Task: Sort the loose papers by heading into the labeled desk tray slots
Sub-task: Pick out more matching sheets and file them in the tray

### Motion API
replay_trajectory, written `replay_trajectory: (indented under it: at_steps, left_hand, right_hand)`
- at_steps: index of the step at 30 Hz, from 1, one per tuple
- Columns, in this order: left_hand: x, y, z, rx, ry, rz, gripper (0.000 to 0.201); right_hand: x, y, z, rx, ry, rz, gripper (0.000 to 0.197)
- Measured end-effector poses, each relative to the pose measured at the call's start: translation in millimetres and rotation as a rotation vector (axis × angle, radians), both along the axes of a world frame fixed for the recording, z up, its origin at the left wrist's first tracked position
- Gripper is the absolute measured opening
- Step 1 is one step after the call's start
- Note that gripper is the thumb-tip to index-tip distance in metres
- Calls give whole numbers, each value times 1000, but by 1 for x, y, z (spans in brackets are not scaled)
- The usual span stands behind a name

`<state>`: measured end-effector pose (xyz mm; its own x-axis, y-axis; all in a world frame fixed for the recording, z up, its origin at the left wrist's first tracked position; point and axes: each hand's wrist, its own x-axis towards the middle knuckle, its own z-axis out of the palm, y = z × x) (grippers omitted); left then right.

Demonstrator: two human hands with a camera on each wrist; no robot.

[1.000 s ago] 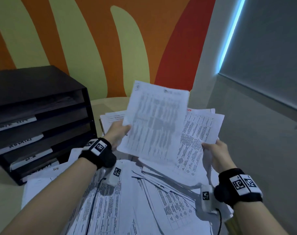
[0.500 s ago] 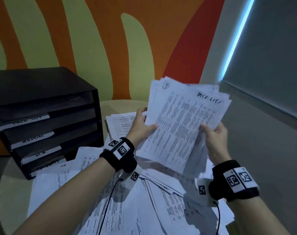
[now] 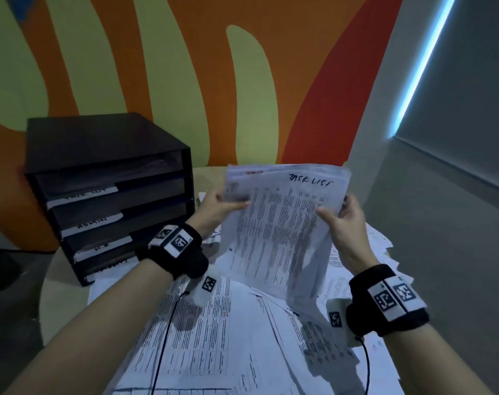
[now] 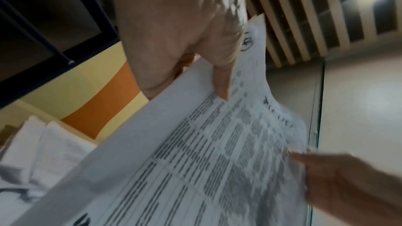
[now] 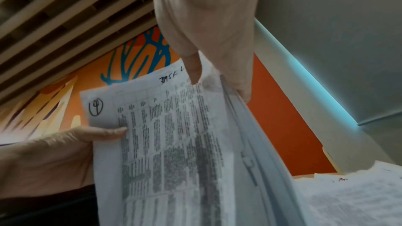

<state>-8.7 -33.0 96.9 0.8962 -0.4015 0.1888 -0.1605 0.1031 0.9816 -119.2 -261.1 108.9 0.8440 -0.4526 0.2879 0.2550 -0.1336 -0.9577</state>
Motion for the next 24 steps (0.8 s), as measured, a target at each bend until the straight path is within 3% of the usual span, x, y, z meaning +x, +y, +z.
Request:
replay_trajectory:
  at_steps: [3, 6, 8, 10, 12, 14, 16, 18, 20, 21, 24]
  left_hand:
    - [0, -8, -17, 128, -115, 149, 14]
    - [-4, -16, -7, 168, -407, 274, 30]
    - [-13, -23, 14, 195, -652, 302, 23]
    - [-24, -30, 34, 304, -877, 318, 24]
    - [-30, -33, 43, 373, -984, 317, 29]
    - [-31, -27, 48, 328, -930, 303, 27]
    - [-23, -10, 48, 310, -773, 361, 33]
    - [-9, 17, 43, 343, -564, 460, 67]
    - [-2, 46, 39, 276, -317, 414, 96]
    - [-1, 57, 37, 203, -228, 354, 99]
    - [-3, 76, 31, 34, -126, 164, 67]
  right_hand:
    - [0, 7, 2, -110, 12, -59, 46]
    - [-4, 6, 19, -427, -87, -239, 78]
    - [-7, 8, 36, -700, -147, -325, 85]
    - [-5, 12, 53, -938, -129, -342, 73]
    - [4, 10, 59, -998, -78, -339, 41]
    - [9, 4, 60, -835, -119, -282, 12]
    - [8, 0, 57, -583, -188, -176, 20]
    - [3, -4, 55, -386, -237, -149, 23]
    - [1, -10, 50, -217, -277, -168, 8]
    - [3, -11, 47, -143, -285, -179, 5]
    - [12, -9, 36, 24, -287, -127, 8]
